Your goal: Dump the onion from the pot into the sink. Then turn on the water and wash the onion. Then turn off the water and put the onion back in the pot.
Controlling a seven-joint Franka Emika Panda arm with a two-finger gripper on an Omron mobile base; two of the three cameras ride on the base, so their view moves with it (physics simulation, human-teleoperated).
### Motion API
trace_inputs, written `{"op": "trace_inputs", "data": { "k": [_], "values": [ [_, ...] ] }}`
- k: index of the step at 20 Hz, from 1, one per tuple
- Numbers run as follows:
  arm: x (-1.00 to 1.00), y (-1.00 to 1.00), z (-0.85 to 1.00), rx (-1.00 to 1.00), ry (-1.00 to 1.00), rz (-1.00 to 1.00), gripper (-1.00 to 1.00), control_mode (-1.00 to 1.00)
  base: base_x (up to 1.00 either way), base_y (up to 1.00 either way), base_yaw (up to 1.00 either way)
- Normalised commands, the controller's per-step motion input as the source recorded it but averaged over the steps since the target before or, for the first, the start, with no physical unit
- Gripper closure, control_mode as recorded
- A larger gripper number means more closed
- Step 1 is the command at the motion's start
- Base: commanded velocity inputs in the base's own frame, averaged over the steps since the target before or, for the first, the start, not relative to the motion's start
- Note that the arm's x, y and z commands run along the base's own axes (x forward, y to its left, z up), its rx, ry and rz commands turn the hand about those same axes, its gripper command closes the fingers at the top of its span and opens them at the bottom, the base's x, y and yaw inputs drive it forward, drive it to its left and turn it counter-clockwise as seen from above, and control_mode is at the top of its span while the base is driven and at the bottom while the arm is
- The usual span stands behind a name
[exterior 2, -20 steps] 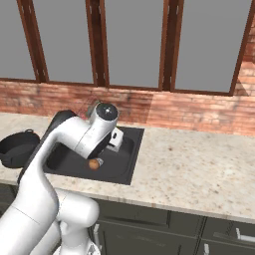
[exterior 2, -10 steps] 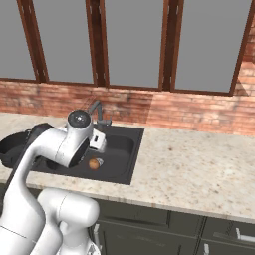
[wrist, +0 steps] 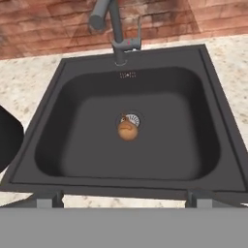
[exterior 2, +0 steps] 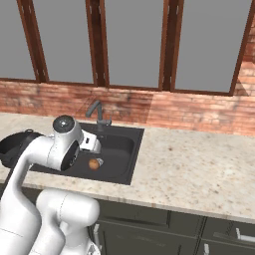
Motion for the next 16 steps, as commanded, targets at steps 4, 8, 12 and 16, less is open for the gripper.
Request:
{"op": "trace_inputs", "data": {
  "k": [4,8,12,16],
  "values": [
    [0.03,0.03,-0.27,-0.08,0.00,0.00,-1.00,-1.00,0.00,0.00,0.00],
    [0.08,0.00,-0.39,-0.02,0.00,0.00,-1.00,-1.00,0.00,0.00,0.00],
    [0.22,0.00,-0.29,0.00,0.00,0.00,-1.00,-1.00,0.00,0.00,0.00],
    [0.19,0.00,-0.26,0.00,0.00,0.00,-1.00,-1.00,0.00,0.00,0.00]
  ]
}}
